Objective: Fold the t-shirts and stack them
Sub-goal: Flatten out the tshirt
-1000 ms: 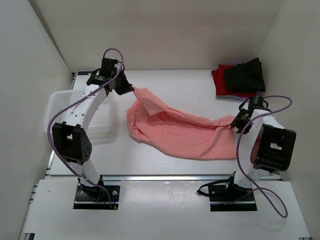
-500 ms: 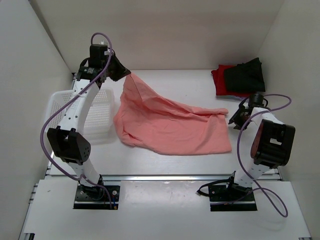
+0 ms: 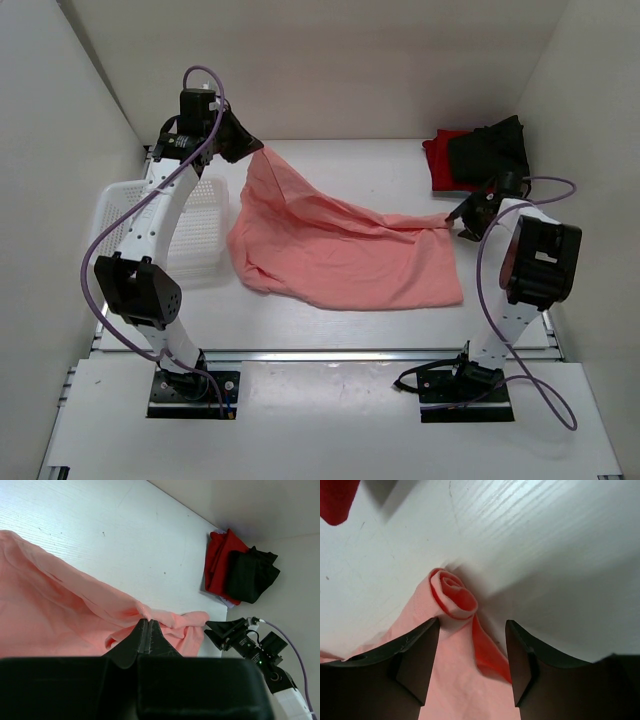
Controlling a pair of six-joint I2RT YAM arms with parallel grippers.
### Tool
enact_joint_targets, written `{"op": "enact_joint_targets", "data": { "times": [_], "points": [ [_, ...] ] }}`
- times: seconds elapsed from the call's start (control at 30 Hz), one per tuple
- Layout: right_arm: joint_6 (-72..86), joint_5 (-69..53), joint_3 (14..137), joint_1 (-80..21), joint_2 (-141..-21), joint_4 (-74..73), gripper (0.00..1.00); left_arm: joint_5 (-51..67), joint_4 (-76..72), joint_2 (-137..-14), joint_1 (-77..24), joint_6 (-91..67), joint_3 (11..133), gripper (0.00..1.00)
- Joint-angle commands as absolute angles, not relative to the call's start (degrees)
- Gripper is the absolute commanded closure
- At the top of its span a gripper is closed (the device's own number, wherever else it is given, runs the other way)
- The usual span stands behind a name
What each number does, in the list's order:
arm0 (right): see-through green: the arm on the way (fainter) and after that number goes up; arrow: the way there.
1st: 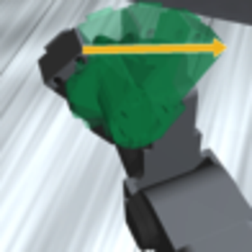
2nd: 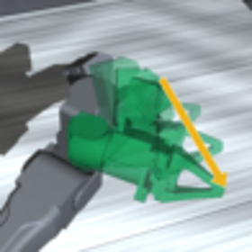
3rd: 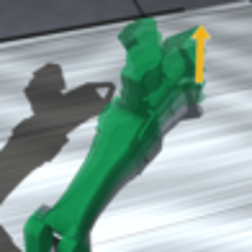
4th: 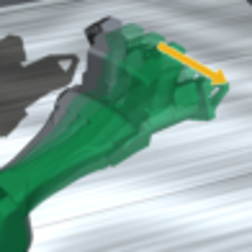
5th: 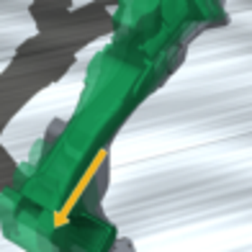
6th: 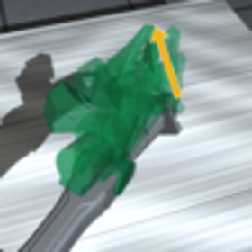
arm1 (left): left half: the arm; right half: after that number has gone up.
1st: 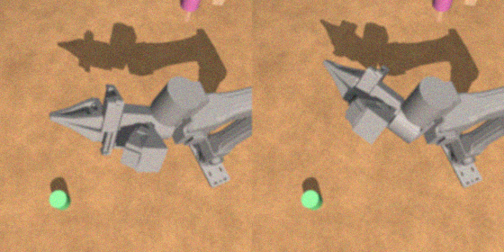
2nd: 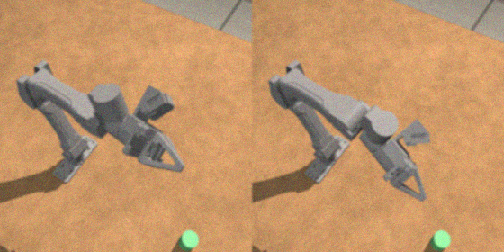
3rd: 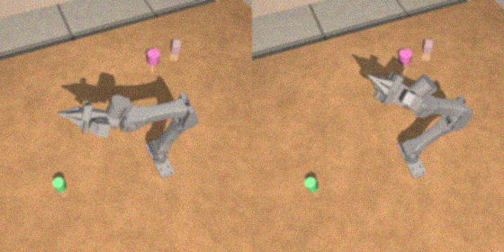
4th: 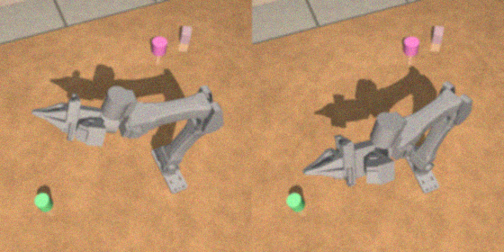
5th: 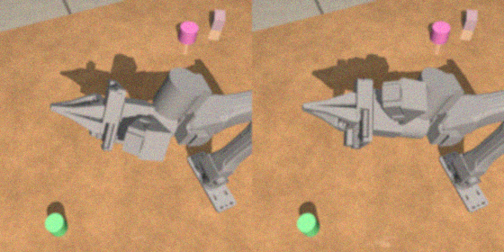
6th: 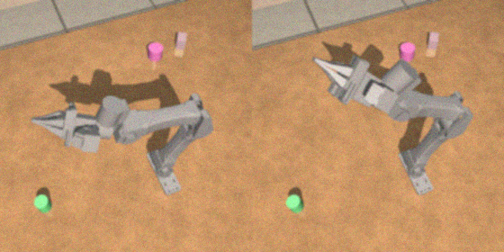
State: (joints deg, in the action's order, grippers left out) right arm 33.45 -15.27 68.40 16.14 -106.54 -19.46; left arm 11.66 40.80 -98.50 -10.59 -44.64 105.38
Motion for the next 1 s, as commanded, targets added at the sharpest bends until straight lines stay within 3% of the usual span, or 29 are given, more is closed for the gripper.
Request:
{"op": "enact_joint_targets", "data": {
  "times": [0.0, 0.07, 0.13, 0.3, 0.5, 0.67, 0.83, 0.97],
  "points": [
    [35.07, -17.4, 74.25, 14.94, -109.94, -17.14, 0.47, 12.48, 40.52, -97.12, -10.2, -45.17, 105.91, 1.0],
    [33.58, -18.36, 76.97, 14.41, -111.88, -19.33, 0.58, 12.31, 40.69, -97.21, -9.84, -45.0, 105.82, 1.0],
    [32.7, -18.72, 81.19, 13.71, -113.55, -22.04, 1.0, 12.31, 40.61, -97.21, -9.32, -45.26, 106.08, 1.0],
    [30.24, -18.2, 89.19, 13.27, -112.07, -27.24, 1.0, 12.22, 40.25, -98.87, -8.61, -45.09, 108.89, 1.0],
    [27.96, -20.65, 104.03, 15.03, -109.08, -29.0, 1.0, 13.53, 41.14, -106.16, -7.56, -45.35, 123.46, 1.0],
    [26.02, -20.48, 117.73, 15.91, -107.4, -30.85, 1.0, 14.68, 34.12, -105.74, -6.24, -47.19, 128.05, 1.0],
    [25.23, -22.23, 119.36, 17.58, -100.92, -29.97, 1.0, 17.66, 33.31, -105.21, -3.87, -49.74, 134.73, 1.0],
    [24.96, -22.67, 114.63, 18.98, -93.37, -32.16, 1.0, 19.07, 32.87, -99.42, -2.73, -50.62, 132.03, 1.0]
  ]
}}
